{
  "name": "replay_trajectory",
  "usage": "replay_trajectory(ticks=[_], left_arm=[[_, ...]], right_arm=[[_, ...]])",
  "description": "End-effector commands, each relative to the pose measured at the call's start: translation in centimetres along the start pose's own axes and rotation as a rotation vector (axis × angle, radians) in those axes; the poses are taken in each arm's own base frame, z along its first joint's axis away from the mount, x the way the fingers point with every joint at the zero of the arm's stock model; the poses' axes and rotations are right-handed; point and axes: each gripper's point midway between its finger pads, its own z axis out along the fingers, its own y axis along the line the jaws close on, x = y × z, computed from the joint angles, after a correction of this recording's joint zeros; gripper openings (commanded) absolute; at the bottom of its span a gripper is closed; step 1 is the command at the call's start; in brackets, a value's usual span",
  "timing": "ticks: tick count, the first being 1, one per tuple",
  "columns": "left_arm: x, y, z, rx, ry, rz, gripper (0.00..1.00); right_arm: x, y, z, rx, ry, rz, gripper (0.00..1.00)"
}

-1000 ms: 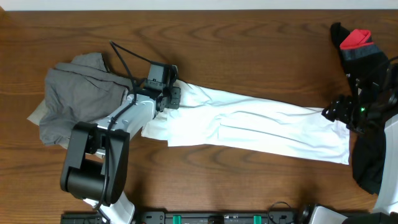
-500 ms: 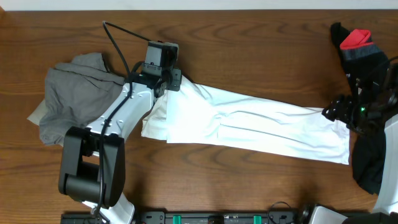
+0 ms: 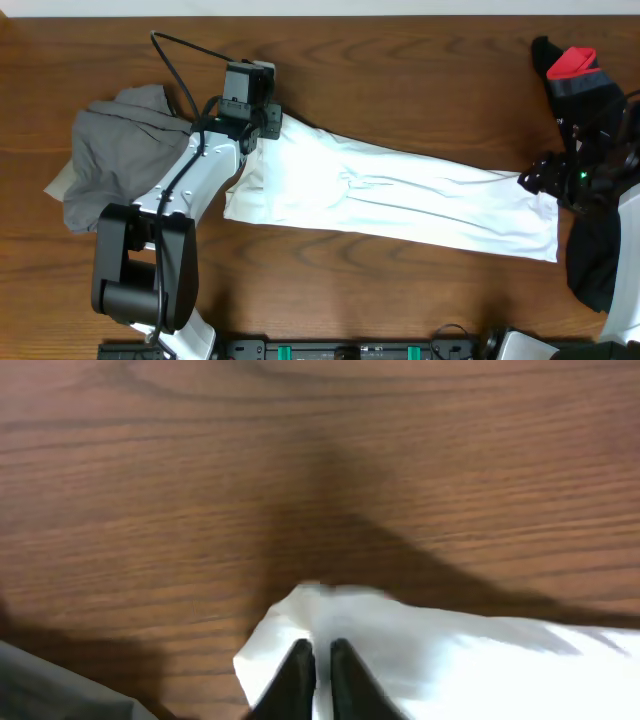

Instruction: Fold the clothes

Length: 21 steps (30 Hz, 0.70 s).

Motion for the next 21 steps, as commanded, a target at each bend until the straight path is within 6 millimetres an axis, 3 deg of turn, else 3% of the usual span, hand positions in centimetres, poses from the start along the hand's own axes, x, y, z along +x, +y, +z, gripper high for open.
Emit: replay_trajectory(ticks=[1,2,4,11,16,21], left_arm=[[-0.9,0.6,-0.4,-0.027,-0.021,-0.003,0.49],[-0.8,0.6,-0.4,-0.027,-0.017,-0.003,0.66],[-0.5,0.7,-0.5,-0.028,-0.005,-0.003,0.72],[0.3,0.8,-2.5,-0.03,0.041,-0.001,0.76],[0.5,0.9,-6.5,-0.03,0.055,-0.036,0.82],[0.7,1.1,-10.5,-0.03,0.052,-0.062,0.83]], right_arm=[[0.1,0.5,-0.1,-0.007,-0.005,-0.007,0.8],[0.1,0.5,-0.1,-0.008,-0.007,-0.008,0.81],[0.0,0.5,0.0,-0.007,-0.012,-0.009,0.84],[-1.7,-2.4,1.9,0.118,-0.066,0.063,0.93],[-2.1,-6.0,5.4,0.192,-0.003,0.133,0.94],[-1.4,-7.5,8.7,0.162,0.118,0.191,0.87]])
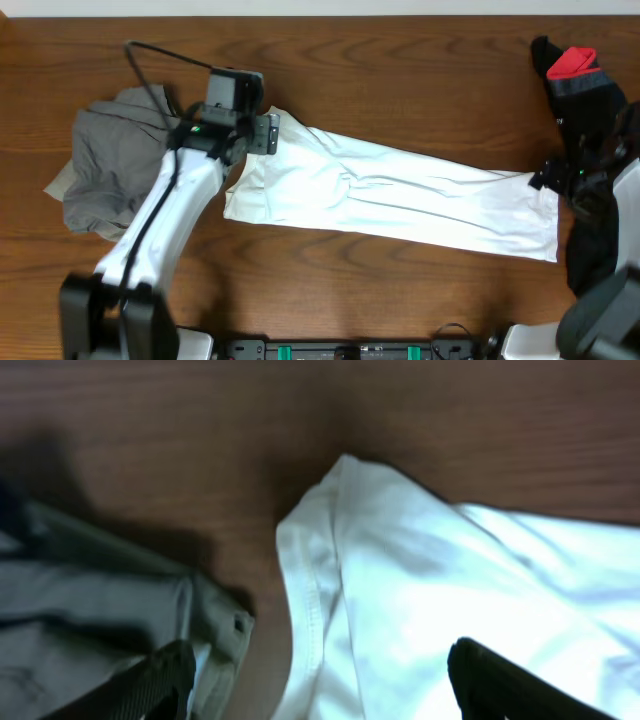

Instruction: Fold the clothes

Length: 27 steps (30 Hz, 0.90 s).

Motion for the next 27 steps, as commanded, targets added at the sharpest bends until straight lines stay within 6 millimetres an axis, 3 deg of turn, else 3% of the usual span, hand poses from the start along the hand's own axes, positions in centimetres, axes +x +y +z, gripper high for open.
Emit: replay_trajectory(ticks=[1,4,7,10,16,23,27], left_arm=[[-0.7,0.4,-2.9,-0.003,-0.038,-0.043,0.83],[0.0,0.5,-4.1,-0.003,-0.026,-0.066,0.83],[0.6,0.6,-4.4,-0.005,-0.003,-0.064,0.83],[1.4,0.6,-4.4,-0.009,0.031,-0.062,0.83],[2.4,0.7,-4.4,-0.012,0.07,-0.059,0.83],[2.6,0.7,-4.4,-0.013,0.078,-0.059,0.83],[2.8,0.7,-4.4,-0.014,0.085,-0.058,0.83]], right_arm=[[0.5,-0.7,1.8,0.001,0.066,0.033,0.84],[0.5,-0.8,3.1,0.001,0.099,0.056,0.81],[0.9,-0.8,4.2,0.005,0.14,0.098,0.71],[1.3,-1.1,5.4,0.024,0.181,0.133,0.78],[2.0,-1.5,6.8,0.045,0.232,0.172,0.79],[1.4,-2.6,7.9,0.098,0.182,0.217,0.65],[1.9,-2.7,8.8,0.095,0.179,0.257,0.68]])
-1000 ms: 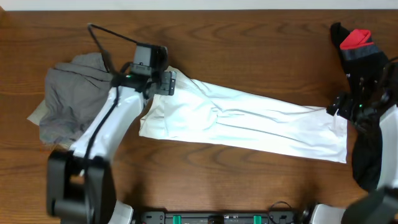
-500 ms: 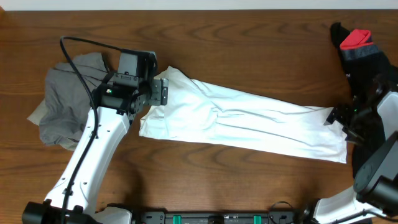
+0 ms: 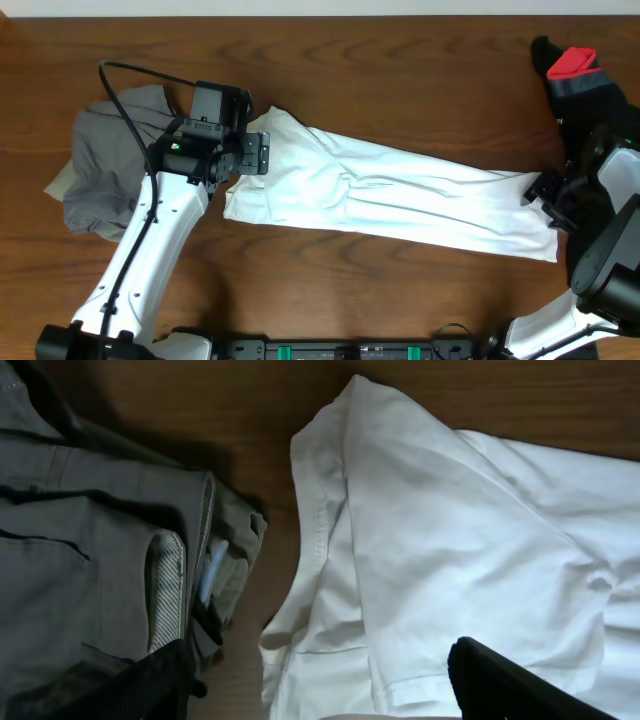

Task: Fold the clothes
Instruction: 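Grasp the shirt's right end with the right gripper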

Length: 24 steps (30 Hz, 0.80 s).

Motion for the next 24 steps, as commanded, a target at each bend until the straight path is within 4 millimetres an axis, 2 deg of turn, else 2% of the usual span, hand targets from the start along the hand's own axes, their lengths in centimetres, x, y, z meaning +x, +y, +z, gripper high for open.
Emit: replay_trajectory(ticks=[1,4,8,13,19,24], left_arm=[[-0.4,0.2,-0.3,-0.005,-0.008,-0.014,0.83],[-0.3,0.2,-0.3,-0.006,-0.004,-0.013,0.83],[-0.3,0.2,-0.3,-0.006,-0.005,-0.013,0.83],[-0.3,0.2,-0.3,-0.006,-0.005,-0.013,0.83],[-0.3,0.2,-0.3,-0.006,-0.006,-0.013,0.83],[-0.3,0.2,-0.3,-0.006,-0.005,-0.013,0.83]], right_arm=[[1.0,-1.0,1.2,0.026,0.028,0.068,0.7],[1.3,-1.2,2.3,0.023,0.019,0.09,0.66],[0.6,-1.3,2.3,0.006,-0.005,0.11,0.55],[-0.1,-1.7,1.6,-0.007,-0.016,0.116,0.53],[-0.7,-0.4,0.5,-0.111,-0.019,0.088,0.54],[-1.3,-0.1,0.4,-0.131,-0.043,0.087,0.38]])
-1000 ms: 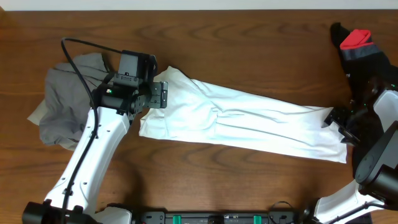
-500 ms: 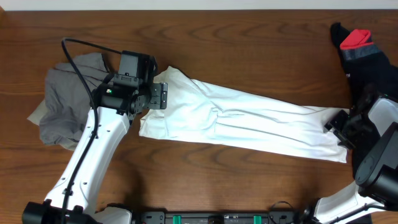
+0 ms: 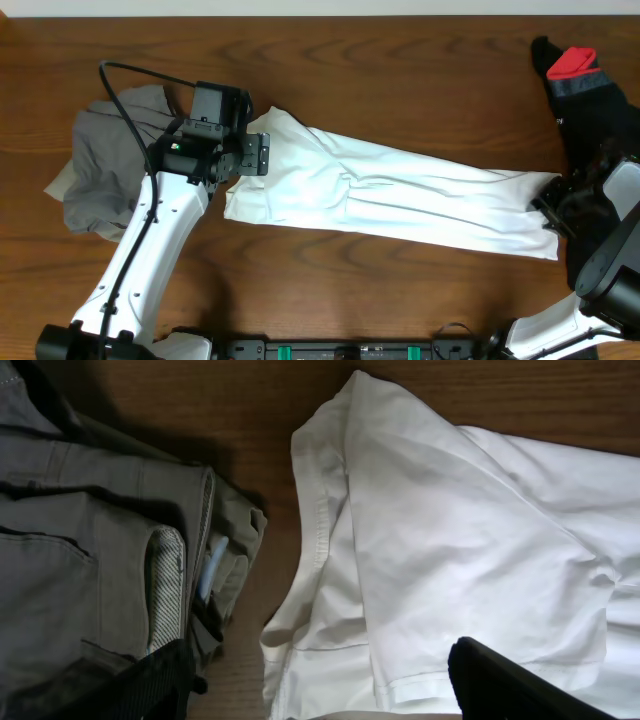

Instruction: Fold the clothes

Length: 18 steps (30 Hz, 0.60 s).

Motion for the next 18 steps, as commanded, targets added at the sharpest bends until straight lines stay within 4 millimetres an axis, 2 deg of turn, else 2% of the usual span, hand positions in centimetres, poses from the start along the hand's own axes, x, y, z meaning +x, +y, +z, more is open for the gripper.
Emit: replay_trajectory(ticks=[1,3,6,11,14,16,18], left_arm=[[-0.4,0.2,-0.3,-0.005,-0.011,-0.014,0.83],[-0.4,0.2,-0.3,-0.005,-0.011,-0.014,0.83],[-0.5,0.2,-0.3,-0.005,-0.012,-0.014,0.83],[-0.5,0.2,-0.3,-0.005,-0.013,-0.013,0.83],[-0.6,0.2,-0.3,-0.004,-0.017,-0.014,0.84],[-0.7,0.2,-0.3,-0.003,-0.023,-0.015,0.83],[-0.9,0.2,-0.3,-0.003,-0.028,-0.015,0.84]], right_arm=[[-0.9,0.7,-0.5,-0.047,-0.021,-0.005,0.33],[-1.2,1.0,-0.6,-0.063,-0.026,-0.007,0.26],[-1.8,1.4,-1.2,-0.071,-0.043,-0.011,0.21],[-2.7,2.4,-3.1,-0.097,-0.052,-0.044,0.21],[-3.4,2.9,-4.5,-0.1,-0.065,-0.07,0.25],[-3.8,3.1,-5.1,-0.102,-0.075,-0.082,0.12],[-4.1,3.1,-5.3,-0.097,-0.086,-0.083,0.07]])
